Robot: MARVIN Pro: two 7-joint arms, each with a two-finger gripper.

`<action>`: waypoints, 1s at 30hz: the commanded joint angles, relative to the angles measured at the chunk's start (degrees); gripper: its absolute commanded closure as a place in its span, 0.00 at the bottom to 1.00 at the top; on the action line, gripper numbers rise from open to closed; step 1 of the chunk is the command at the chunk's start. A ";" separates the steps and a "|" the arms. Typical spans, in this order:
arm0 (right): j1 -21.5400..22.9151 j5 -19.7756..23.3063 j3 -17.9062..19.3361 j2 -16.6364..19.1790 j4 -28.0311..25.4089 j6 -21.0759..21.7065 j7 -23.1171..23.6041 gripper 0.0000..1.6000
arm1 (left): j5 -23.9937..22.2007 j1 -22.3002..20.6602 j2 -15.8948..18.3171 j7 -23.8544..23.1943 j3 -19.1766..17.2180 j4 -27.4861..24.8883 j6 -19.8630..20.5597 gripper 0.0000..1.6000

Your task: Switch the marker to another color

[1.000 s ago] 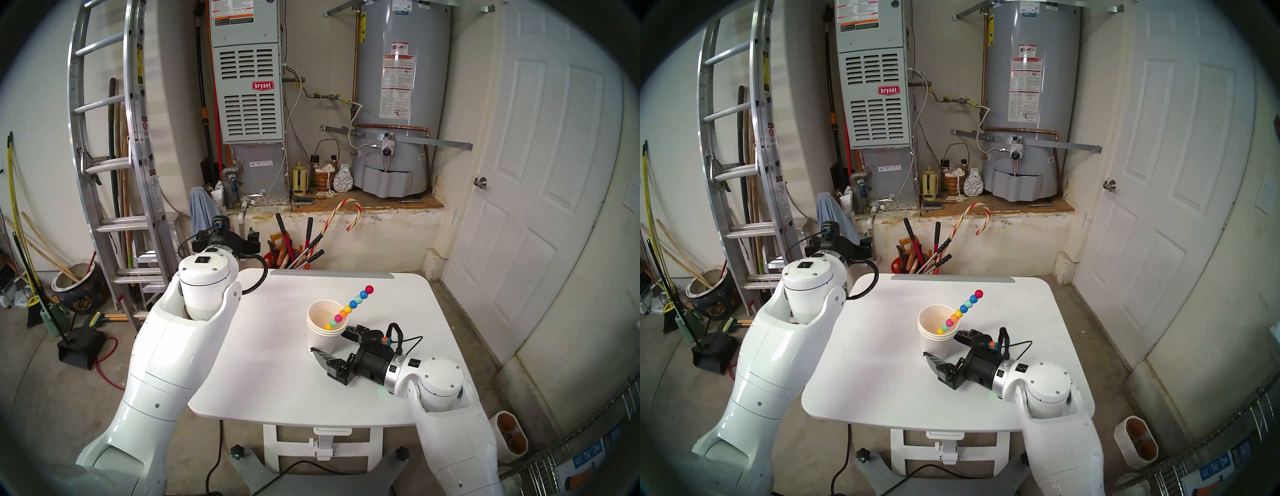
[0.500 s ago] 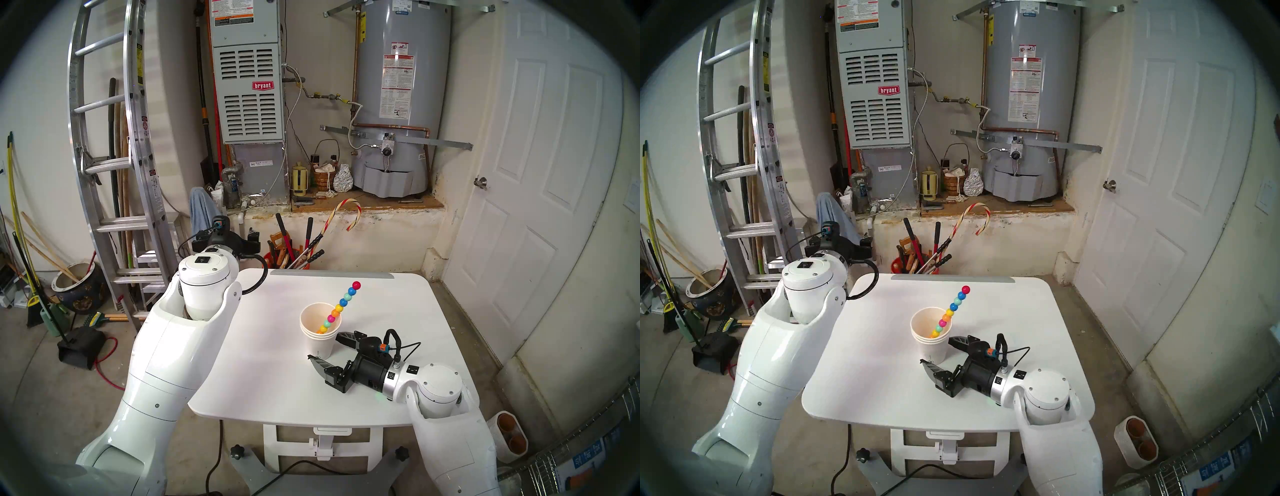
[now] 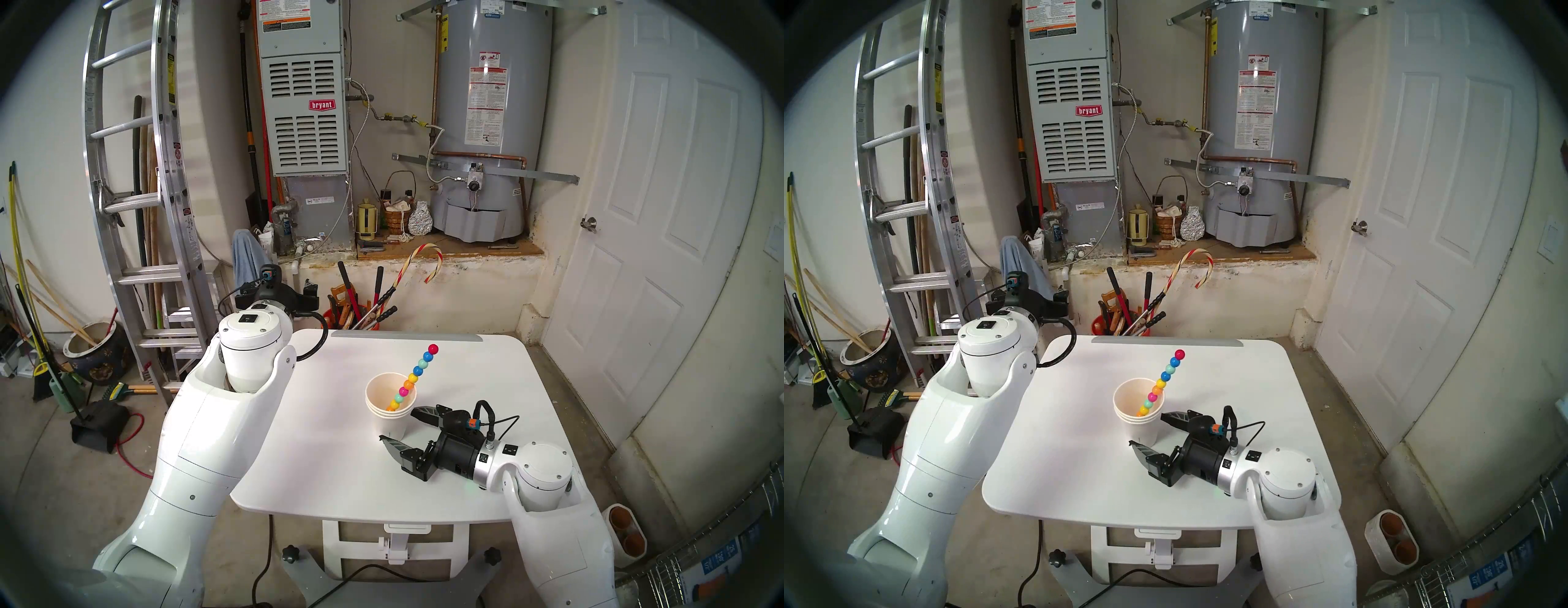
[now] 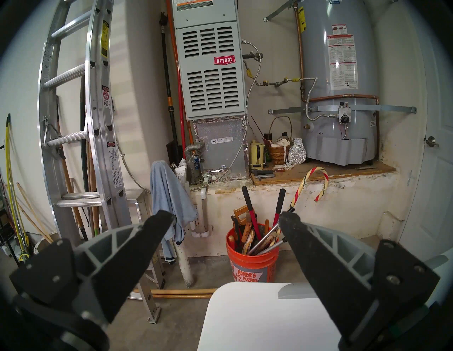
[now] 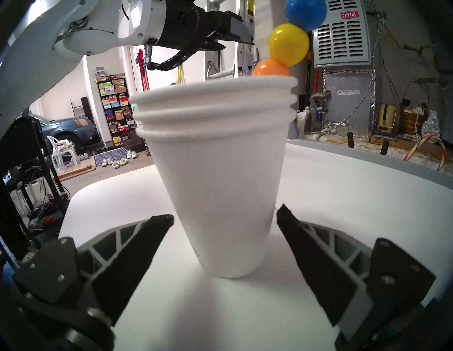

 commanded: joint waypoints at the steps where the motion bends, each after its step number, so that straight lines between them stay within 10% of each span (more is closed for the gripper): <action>1: -1.23 -1.18 0.00 0.54 -3.33 0.09 -0.57 0.00 | 0.14 -1.00 -0.08 -0.02 -0.11 -1.03 -0.56 0.00; 30: -16.17 2.85 14.83 0.28 -20.52 1.12 -0.38 0.00 | 0.04 -1.02 -0.02 0.05 -0.06 -1.02 -0.53 0.00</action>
